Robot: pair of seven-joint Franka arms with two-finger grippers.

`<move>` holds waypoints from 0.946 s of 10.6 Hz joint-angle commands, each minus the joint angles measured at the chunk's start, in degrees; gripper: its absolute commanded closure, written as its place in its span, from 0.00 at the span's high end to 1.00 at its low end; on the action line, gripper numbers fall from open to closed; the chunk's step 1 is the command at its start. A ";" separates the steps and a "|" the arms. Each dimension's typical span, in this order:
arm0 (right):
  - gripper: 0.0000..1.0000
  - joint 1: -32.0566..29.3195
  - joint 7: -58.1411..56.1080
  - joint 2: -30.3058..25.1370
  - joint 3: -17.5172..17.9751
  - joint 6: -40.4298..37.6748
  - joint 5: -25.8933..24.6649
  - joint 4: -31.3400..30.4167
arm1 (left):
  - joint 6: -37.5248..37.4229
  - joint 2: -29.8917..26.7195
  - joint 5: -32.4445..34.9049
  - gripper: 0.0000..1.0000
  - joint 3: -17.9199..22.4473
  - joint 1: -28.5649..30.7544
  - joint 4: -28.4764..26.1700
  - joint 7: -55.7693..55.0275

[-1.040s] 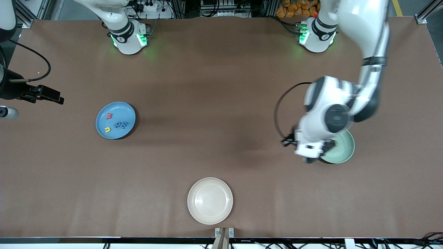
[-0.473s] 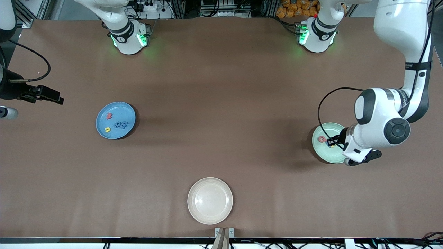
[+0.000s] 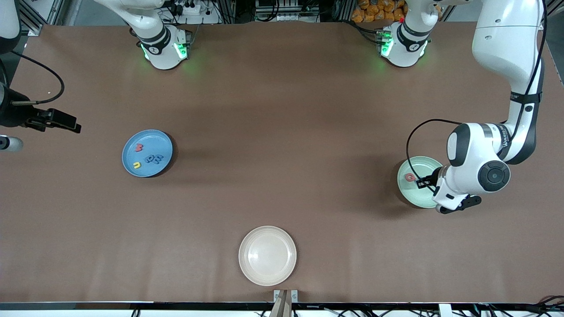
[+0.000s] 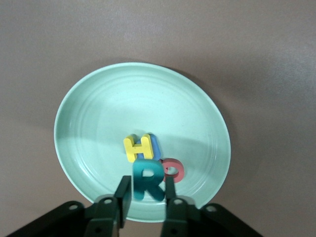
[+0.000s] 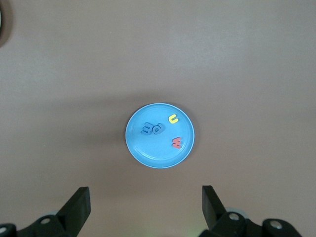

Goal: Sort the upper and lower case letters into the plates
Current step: 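Open the left gripper to drop the R on the green plate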

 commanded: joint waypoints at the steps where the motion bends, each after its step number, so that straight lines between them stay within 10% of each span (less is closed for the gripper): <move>1: 1.00 -0.64 -0.50 0.72 0.66 -0.97 -0.86 1.47 | -0.64 -2.50 1.31 1.00 -0.55 0.90 0.38 5.22; 10: 1.00 -0.55 -0.50 0.72 0.66 -0.97 -0.86 1.47 | -15.21 -25.60 1.57 1.00 -0.81 0.82 1.34 8.68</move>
